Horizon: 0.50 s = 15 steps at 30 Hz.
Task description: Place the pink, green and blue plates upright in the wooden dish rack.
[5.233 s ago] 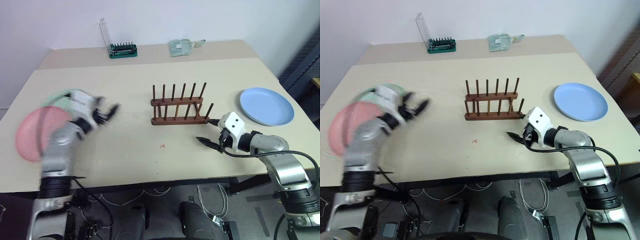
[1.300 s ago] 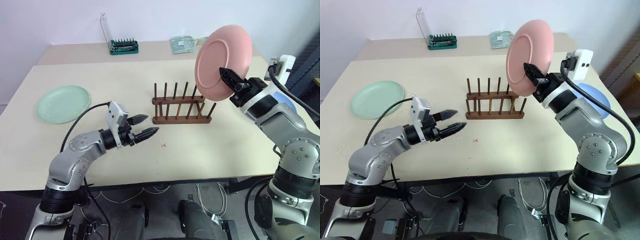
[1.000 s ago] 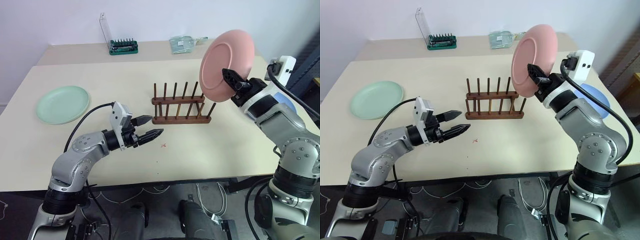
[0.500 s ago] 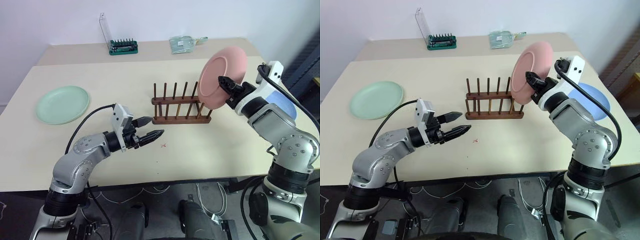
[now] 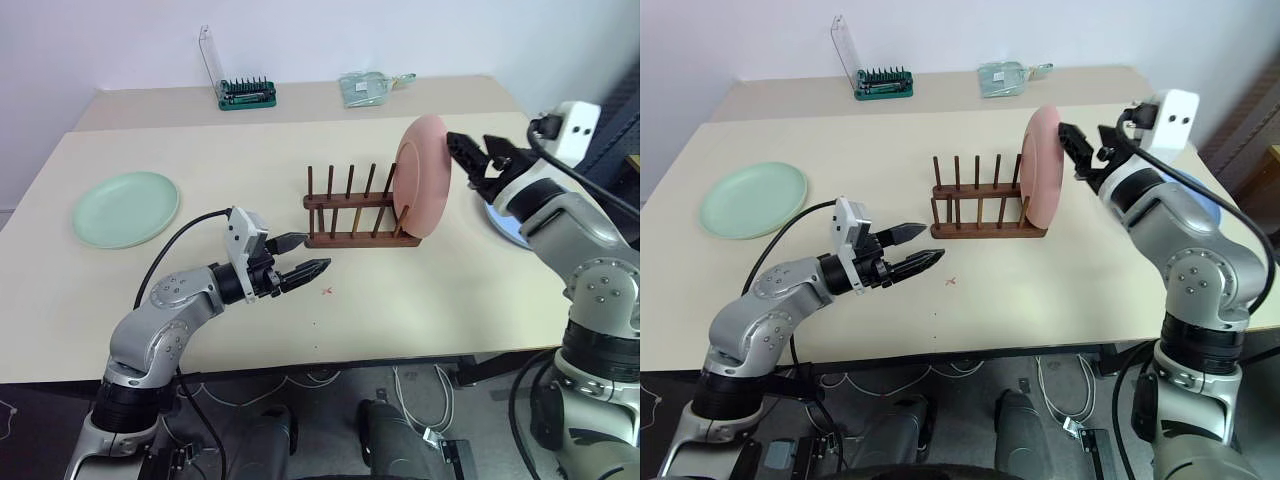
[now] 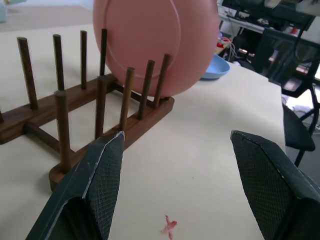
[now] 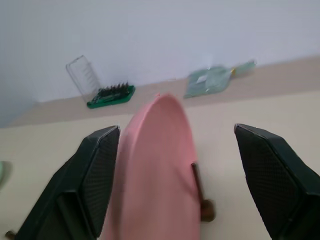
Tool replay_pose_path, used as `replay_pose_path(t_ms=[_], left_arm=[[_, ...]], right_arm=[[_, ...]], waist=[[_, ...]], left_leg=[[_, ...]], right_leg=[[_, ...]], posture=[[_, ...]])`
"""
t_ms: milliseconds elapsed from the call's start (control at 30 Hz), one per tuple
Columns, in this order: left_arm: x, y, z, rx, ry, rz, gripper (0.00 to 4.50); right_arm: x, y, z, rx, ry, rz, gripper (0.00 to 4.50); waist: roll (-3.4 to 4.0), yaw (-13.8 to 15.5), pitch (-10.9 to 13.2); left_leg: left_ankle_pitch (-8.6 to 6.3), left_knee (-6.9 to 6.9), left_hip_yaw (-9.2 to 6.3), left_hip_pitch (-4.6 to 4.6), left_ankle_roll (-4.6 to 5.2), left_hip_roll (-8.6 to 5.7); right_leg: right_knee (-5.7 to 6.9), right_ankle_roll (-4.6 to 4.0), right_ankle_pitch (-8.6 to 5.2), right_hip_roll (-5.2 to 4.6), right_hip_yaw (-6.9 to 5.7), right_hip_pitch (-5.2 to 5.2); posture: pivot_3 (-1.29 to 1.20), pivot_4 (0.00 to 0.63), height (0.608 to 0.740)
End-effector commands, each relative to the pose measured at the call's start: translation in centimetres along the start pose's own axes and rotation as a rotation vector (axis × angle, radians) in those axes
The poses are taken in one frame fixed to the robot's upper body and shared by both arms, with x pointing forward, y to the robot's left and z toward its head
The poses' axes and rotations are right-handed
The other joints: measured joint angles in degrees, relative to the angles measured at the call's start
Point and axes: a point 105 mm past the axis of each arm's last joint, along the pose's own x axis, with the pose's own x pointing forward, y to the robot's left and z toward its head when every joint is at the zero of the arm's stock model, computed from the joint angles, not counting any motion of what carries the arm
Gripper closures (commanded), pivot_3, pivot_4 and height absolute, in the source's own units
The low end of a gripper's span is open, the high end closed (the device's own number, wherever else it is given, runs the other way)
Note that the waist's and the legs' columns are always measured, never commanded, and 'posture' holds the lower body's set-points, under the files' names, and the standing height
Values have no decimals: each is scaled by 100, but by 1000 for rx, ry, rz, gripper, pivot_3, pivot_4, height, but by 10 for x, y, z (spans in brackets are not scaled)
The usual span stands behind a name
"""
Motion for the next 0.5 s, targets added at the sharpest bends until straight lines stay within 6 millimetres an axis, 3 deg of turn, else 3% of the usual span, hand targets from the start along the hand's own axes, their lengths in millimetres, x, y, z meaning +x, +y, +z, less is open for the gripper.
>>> replay_pose_path(t_ms=[33, 100, 133, 233, 367, 400, 500], left_arm=[[-19, 58, 30, 42, -137, 316, 473], [-39, 100, 37, 31, -176, 568, 61], [-56, 123, 41, 4, -203, 728, 61], [-103, 166, 47, -67, -260, 1090, 61], [-170, 193, 28, -187, -202, 1532, 61], [-179, 194, 22, -230, -183, 1585, 61], [-177, 191, 19, -316, -207, 1564, 61]], right_arm=[[-6, 33, 52, -236, -177, 192, 740], [-7, 64, 48, -371, -169, 338, 740], [-8, 83, 41, -438, -156, 426, 740], [-11, 117, 15, -531, -99, 602, 740], [-10, 134, -14, -536, -64, 682, 740], [-10, 136, -18, -526, -62, 693, 740], [-9, 139, -22, -502, -61, 704, 740]], waist=[[4, 2, 2], [3, -34, 1], [4, -49, 0], [0, -63, -2], [-13, 3, -4], [-17, 10, -3], [-32, 80, 2]], left_leg=[[0, -1, 0, 1, 0, 1], [0, -1, -2, 4, 0, 8], [0, -3, -2, 6, 0, 10], [0, -3, -1, 10, 0, 12], [0, 3, -4, 3, -1, 0], [-1, 3, -5, 2, -1, -1], [0, 7, -16, -5, -2, -7]], right_leg=[[0, 0, 0, 0, 0, 0], [1, 0, 0, 9, -2, 0], [1, 1, 0, 11, -3, 0], [1, 4, 0, 11, -2, 0], [0, 6, 2, -1, -2, 0], [0, 6, 2, -2, -2, 0], [1, 6, 2, -5, -8, -1]], posture=[[0, 150, 740], [0, 150, 740], [0, 150, 740], [0, 150, 740], [0, 150, 740], [0, 150, 740], [0, 150, 740]])
